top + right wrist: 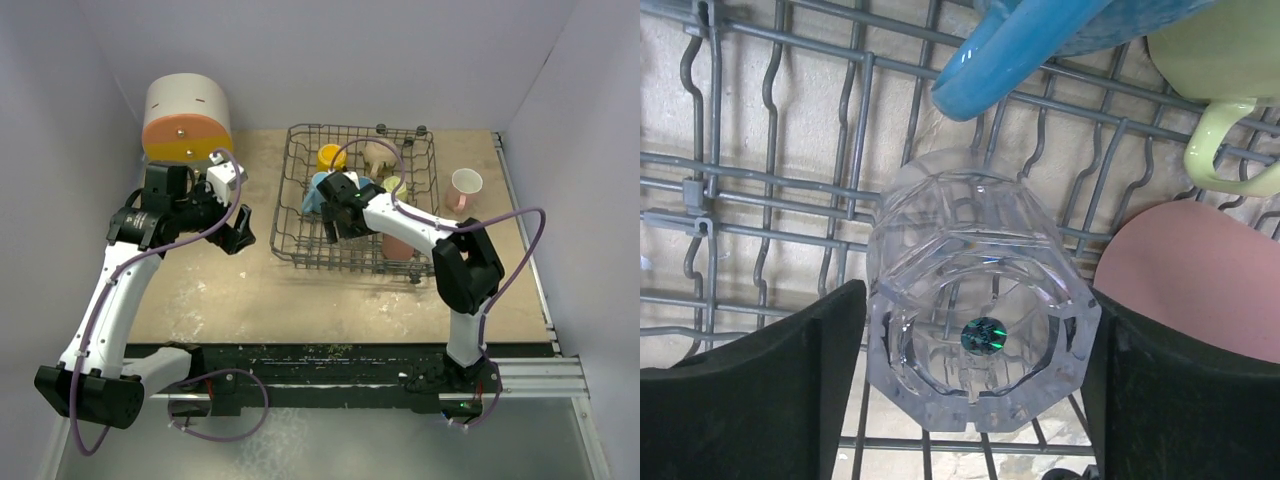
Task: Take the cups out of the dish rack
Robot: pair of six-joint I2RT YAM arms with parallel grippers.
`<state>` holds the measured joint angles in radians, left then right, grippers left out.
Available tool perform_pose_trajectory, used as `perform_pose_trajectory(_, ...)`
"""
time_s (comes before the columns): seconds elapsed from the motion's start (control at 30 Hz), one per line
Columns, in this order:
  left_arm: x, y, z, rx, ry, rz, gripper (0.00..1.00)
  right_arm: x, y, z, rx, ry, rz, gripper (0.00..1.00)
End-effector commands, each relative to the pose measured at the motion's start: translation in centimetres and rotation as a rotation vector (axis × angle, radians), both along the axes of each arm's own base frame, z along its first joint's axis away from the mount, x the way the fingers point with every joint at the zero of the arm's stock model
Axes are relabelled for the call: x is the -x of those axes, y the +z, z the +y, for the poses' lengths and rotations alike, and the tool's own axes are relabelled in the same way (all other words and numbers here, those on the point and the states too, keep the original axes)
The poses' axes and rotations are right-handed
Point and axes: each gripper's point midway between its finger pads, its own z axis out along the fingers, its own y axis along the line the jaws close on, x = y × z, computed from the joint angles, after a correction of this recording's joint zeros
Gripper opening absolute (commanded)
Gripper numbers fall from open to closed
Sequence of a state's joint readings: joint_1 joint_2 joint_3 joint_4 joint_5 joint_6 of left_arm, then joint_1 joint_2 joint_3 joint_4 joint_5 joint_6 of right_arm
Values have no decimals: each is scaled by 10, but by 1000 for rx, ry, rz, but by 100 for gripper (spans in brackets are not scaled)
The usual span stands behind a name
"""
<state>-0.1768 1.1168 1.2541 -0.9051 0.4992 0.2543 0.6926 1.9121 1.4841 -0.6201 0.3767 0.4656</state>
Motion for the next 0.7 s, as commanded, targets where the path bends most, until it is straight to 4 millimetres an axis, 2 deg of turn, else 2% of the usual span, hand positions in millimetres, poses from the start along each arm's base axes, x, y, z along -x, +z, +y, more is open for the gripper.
perform_pose_trajectory(0.0,-1,23,-2,22,-23,-76,99,-9,25,6,-45,-17,-70,74)
perform_pose_trajectory(0.2,5,15,-8,38,-74,-99,99,-18,80,3,-70,-28,-163,24)
perform_pose_trajectory(0.33,8,11,-11,43,-120,-106,99,-19,130,9,-144,-10,-224,22)
perform_pose_trajectory(0.47,14,25,-20,77,-184,-174,99,-11,187,25,-305,44,-287,22)
perform_pose_trajectory(0.57,26,38,-29,100,-301,-261,99,12,222,49,-516,125,-279,21)
perform_pose_trajectory(0.67,52,45,-39,73,-537,-391,99,41,249,71,-739,210,-253,20)
